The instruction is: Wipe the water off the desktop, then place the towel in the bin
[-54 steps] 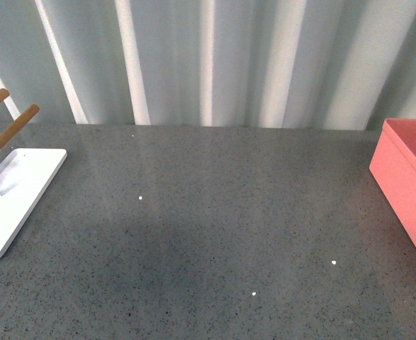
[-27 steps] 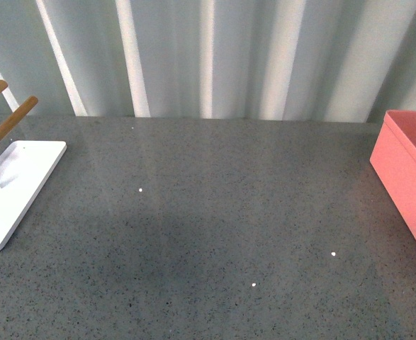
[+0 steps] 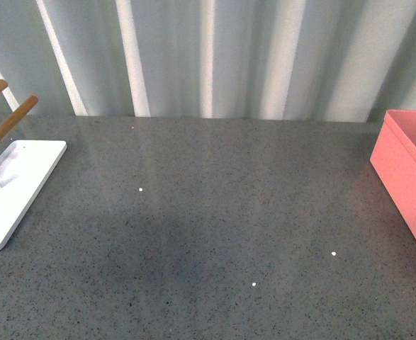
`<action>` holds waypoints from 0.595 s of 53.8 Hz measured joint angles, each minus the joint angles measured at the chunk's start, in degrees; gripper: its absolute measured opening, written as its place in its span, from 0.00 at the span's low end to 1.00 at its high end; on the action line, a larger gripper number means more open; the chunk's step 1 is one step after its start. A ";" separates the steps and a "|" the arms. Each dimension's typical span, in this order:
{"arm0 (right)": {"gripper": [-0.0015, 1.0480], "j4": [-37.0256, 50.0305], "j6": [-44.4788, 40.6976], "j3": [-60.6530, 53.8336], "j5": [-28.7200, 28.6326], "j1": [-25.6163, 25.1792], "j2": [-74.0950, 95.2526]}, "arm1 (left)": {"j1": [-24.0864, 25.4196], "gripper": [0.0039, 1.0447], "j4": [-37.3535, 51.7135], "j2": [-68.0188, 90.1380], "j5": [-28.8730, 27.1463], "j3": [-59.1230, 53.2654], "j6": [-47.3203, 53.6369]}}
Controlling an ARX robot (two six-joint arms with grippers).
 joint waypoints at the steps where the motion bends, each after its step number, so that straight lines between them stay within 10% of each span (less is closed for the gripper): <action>1: 0.93 0.00 0.00 0.00 0.00 0.00 0.00 | 0.00 0.94 0.00 0.00 0.00 0.00 0.00; 22: 0.93 0.00 0.02 0.00 -0.02 0.00 0.00 | 0.00 0.94 0.00 0.00 0.00 0.00 0.00; 27: 0.75 36.70 7.28 -19.06 -18.12 -0.59 -5.86 | 0.00 0.94 0.00 0.00 -0.20 0.00 0.00; 32: 0.55 73.16 9.84 -36.89 -20.28 1.07 -10.75 | 0.00 0.94 0.00 -0.02 0.02 0.00 0.00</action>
